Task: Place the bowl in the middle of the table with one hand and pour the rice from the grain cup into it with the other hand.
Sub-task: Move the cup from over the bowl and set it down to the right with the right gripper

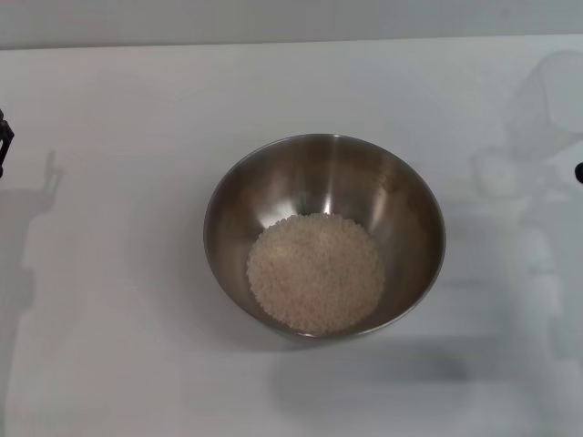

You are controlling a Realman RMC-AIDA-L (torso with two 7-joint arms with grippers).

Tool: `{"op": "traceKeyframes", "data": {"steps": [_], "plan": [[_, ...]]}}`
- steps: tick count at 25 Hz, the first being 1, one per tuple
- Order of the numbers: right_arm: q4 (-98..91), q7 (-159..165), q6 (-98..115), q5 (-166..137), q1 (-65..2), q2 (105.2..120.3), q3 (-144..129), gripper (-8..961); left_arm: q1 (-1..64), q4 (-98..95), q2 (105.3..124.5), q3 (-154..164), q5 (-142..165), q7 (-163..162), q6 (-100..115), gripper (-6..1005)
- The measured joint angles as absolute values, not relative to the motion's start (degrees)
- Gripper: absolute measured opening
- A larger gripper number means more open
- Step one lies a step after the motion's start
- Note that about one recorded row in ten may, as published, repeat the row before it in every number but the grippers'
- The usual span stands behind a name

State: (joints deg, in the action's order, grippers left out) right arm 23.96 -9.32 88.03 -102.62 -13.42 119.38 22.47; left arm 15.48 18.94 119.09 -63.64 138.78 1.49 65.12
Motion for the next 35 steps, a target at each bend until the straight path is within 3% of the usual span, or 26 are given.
{"op": "traceKeyframes", "data": {"steps": [19, 35], "plan": [[11.86, -1.51, 65.15, -103.36, -22.87, 119.42, 16.38, 60, 15.35, 19.12, 119.09, -63.18, 138.59, 1.49, 65.34, 826], [11.27, -1.59, 58.81, -104.51, -25.5, 119.39, 13.31, 64, 15.74, 19.19, 119.09, -62.55, 138.6, 1.49, 65.13, 826]]}}
